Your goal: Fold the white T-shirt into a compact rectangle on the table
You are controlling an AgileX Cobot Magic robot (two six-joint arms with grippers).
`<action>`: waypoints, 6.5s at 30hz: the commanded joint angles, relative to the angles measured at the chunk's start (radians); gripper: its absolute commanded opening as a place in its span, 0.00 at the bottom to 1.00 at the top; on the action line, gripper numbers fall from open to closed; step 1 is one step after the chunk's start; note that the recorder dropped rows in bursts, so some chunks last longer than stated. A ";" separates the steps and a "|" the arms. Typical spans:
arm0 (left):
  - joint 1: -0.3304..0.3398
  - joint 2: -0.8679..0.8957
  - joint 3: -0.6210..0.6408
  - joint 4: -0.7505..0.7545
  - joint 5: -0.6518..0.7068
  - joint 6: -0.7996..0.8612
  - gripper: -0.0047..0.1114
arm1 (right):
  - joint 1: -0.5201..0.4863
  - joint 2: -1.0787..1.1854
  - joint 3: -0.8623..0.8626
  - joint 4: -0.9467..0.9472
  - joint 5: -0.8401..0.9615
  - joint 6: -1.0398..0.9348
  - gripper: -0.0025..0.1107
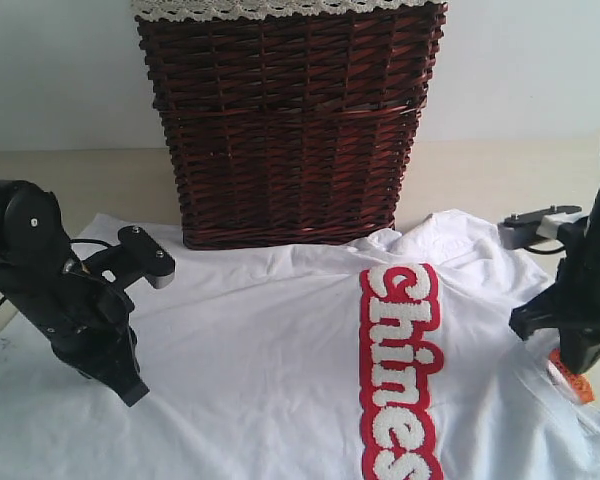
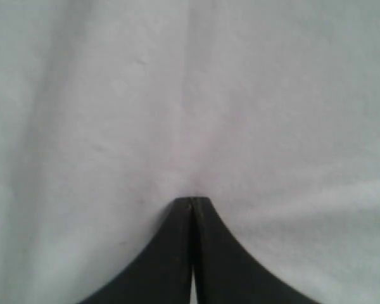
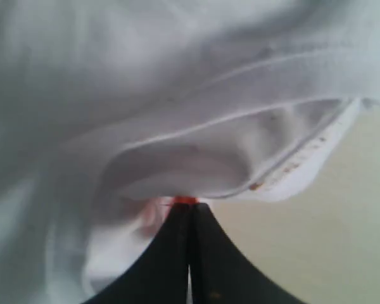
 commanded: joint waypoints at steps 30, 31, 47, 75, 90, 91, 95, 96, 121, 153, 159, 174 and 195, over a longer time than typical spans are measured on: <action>0.003 -0.019 -0.004 0.009 -0.018 0.015 0.04 | 0.002 -0.030 0.100 0.043 -0.005 -0.049 0.02; 0.003 -0.021 -0.004 0.009 -0.018 0.015 0.04 | 0.002 -0.020 0.100 0.018 -0.005 -0.021 0.02; 0.003 -0.023 -0.024 0.009 -0.013 0.015 0.04 | 0.002 0.019 0.065 0.160 -0.045 -0.115 0.02; 0.003 -0.023 -0.024 0.013 -0.014 0.032 0.04 | 0.002 0.088 0.026 -0.277 0.023 0.270 0.02; 0.003 -0.036 -0.024 0.045 0.033 0.175 0.04 | 0.002 -0.002 -0.018 -0.444 0.086 0.112 0.28; 0.003 -0.036 -0.024 0.045 0.030 0.175 0.04 | 0.002 -0.002 -0.018 -0.423 0.057 0.072 0.33; 0.003 -0.036 -0.024 0.045 0.027 0.204 0.04 | 0.002 -0.002 -0.018 -0.429 0.035 -0.059 0.41; 0.003 -0.036 -0.024 0.045 0.021 0.213 0.04 | 0.002 -0.004 -0.018 -0.429 0.043 -0.101 0.41; 0.003 -0.036 -0.024 0.039 -0.006 0.272 0.04 | 0.002 -0.017 -0.018 -0.429 0.028 -0.545 0.66; 0.007 -0.036 -0.024 0.039 -0.010 0.276 0.04 | -0.180 -0.021 -0.018 -0.071 0.026 -1.114 0.95; 0.007 -0.036 -0.024 0.039 -0.006 0.276 0.04 | -0.180 -0.019 -0.018 -0.112 -0.086 -1.114 0.95; 0.007 -0.036 -0.024 0.029 -0.055 0.280 0.04 | -0.178 -0.006 0.061 -0.163 -0.190 -1.121 0.95; 0.007 -0.036 -0.024 0.020 -0.074 0.280 0.04 | -0.120 -0.010 0.134 -0.221 -0.331 -1.016 0.95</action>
